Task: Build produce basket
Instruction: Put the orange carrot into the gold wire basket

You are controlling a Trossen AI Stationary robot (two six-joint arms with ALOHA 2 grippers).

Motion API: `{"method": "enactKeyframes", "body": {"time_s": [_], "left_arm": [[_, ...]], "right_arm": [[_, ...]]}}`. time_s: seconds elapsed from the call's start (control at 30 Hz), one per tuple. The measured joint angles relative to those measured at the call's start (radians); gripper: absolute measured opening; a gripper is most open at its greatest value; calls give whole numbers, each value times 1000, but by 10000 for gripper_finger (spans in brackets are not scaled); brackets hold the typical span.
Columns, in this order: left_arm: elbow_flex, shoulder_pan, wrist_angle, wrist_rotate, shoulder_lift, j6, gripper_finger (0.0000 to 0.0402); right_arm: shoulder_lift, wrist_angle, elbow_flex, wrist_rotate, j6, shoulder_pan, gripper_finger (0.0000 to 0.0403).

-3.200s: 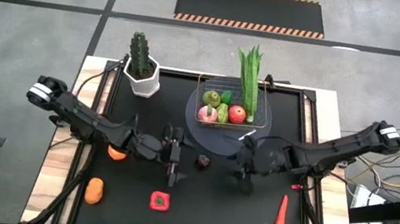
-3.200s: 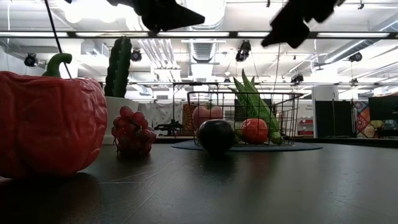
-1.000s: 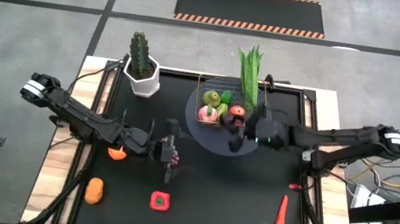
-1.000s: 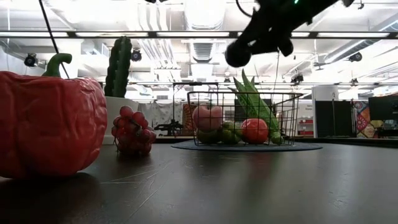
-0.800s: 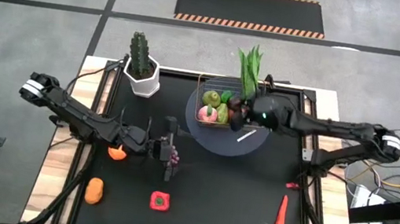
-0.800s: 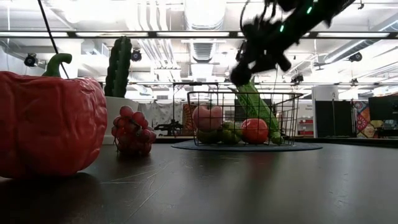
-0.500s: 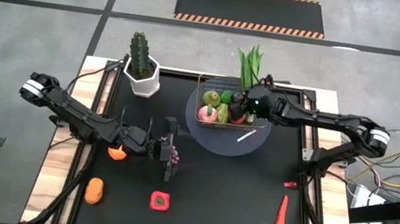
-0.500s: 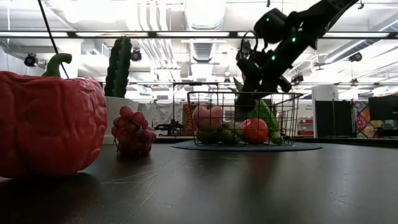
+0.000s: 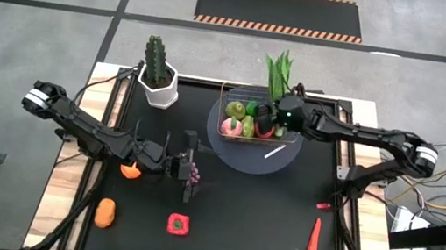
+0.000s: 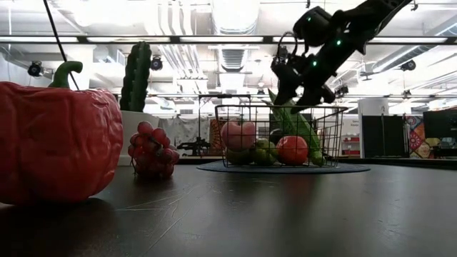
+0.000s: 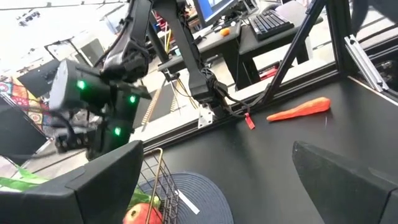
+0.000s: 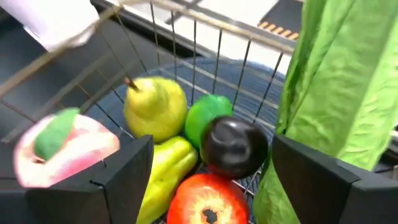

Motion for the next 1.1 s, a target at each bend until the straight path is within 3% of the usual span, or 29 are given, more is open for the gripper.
{"method": "enactKeyframes", "body": {"time_s": [0.1, 0.37, 0.73, 0.93, 1.1], "left_arm": [[-1, 0, -4, 0, 0, -21, 393], [-2, -1, -47, 2, 0, -98, 393], [-2, -5, -188, 5, 12, -354, 393], [-3, -10, -177, 5, 13, -386, 393], [17, -10, -167, 4, 11, -354, 393]], "right_arm": [[-53, -11, 0, -36, 0, 23, 312], [-195, -61, 0, -317, -26, 192, 289], [-209, -110, -16, -314, -30, 590, 266], [-157, -129, -16, -318, 328, 723, 256], [-101, -399, 4, -368, 708, 828, 248]]}}
